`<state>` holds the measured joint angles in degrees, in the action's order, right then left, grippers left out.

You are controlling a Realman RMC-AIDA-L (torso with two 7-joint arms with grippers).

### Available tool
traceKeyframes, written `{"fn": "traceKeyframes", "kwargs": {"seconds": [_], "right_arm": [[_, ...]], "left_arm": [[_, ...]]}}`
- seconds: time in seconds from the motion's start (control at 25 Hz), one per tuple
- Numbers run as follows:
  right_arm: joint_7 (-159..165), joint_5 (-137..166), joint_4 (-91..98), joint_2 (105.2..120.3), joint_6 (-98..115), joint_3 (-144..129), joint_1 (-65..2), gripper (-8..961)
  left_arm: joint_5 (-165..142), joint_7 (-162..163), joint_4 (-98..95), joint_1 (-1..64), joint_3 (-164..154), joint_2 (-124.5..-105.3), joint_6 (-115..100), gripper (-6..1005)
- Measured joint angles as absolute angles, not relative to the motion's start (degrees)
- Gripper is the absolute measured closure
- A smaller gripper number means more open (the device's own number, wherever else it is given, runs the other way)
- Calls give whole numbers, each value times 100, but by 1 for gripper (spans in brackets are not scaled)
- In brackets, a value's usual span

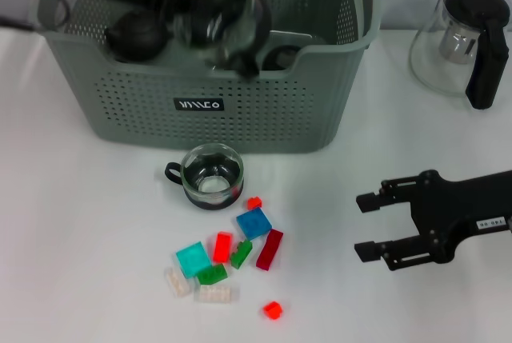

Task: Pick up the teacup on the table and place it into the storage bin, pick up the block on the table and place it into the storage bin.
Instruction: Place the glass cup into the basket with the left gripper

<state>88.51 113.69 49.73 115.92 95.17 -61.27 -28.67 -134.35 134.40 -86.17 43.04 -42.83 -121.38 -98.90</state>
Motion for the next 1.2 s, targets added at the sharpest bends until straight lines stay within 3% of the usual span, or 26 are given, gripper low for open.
{"fn": "traceKeyframes", "kwargs": {"seconds": [0.4,0.48,0.84,1.2], "right_arm": [[9011,11479,4921,11623,9727,-5922,-2870,177],[9047,11495,4922,11631,9731,-5922,-2866,177],[9138,11514,4922,11654,9731,-5924,-2882,177],[9148,11515,4922,11654,9729,-5924,-2920,177]], "left_arm": [[-13778,13549,-5970,5035,-4958,-11614,-6719,940],[-13922,13548,-5596,5165,-5108,-11579,-6269,941],[-14483,13528,-4704,5570,-5600,-11676,-5340,947],[-15060,13530,-4690,5598,-5850,-11973,-5048,947]]}}
